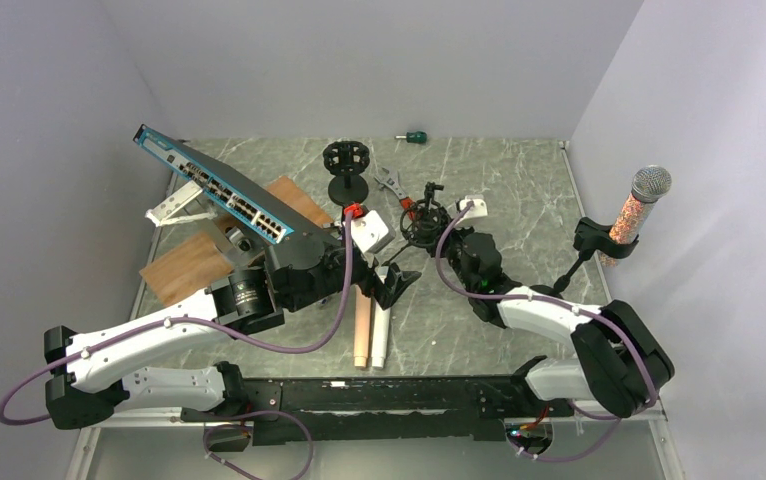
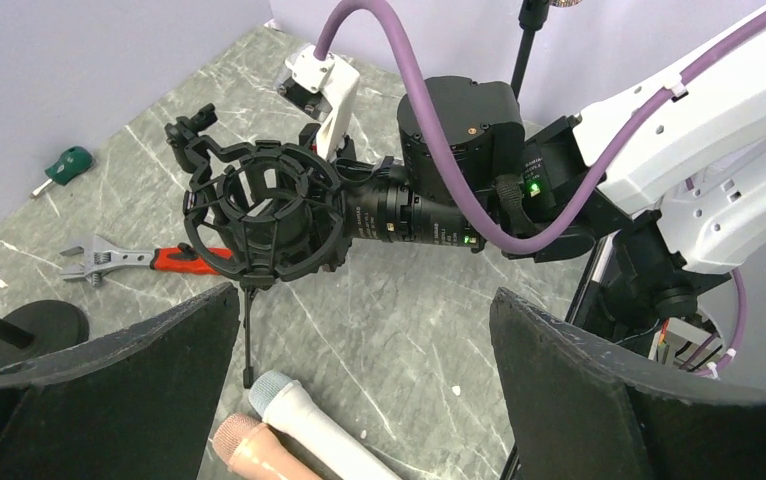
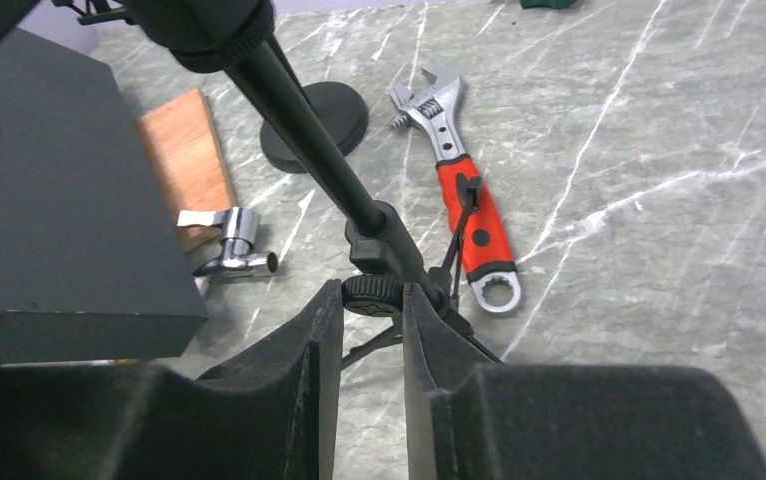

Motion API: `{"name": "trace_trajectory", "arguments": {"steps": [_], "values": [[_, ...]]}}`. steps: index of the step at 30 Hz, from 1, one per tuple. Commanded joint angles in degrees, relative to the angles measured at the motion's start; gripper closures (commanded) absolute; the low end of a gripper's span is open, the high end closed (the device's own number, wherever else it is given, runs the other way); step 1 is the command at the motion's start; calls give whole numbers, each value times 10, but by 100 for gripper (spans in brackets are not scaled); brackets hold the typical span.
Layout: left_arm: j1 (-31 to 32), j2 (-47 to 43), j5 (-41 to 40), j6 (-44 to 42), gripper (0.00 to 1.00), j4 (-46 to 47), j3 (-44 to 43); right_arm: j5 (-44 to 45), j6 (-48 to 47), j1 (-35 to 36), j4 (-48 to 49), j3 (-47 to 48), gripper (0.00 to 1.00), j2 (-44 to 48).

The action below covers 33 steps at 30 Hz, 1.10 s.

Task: Remove the microphone from the stand

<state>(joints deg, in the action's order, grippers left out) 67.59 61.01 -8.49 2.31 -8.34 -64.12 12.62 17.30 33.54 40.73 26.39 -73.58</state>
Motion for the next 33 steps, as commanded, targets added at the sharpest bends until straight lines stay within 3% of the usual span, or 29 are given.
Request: {"name": "trace_trajectory", "arguments": {"steps": [1,9,10,13,20,26,33], "values": [[4,-1,-11,-4,2,21,0,29,-57,2,-8,-11,100,-22],[4,0,-13,-4,2,23,1,-7,6,1,-77,26,99,-4],[4,0,-13,-4,2,23,2,-9,25,1,-89,30,86,2],[4,-2,-15,-4,2,23,1,-13,88,-9,-109,22,66,23],[6,-7,-10,-1,2,22,0,-48,146,-33,-166,5,45,78],[8,-9,-8,-1,3,21,-1,-174,264,-107,-129,-29,41,101],[10,0,-12,-4,3,21,0,-296,391,-166,-4,-27,40,23]]}}
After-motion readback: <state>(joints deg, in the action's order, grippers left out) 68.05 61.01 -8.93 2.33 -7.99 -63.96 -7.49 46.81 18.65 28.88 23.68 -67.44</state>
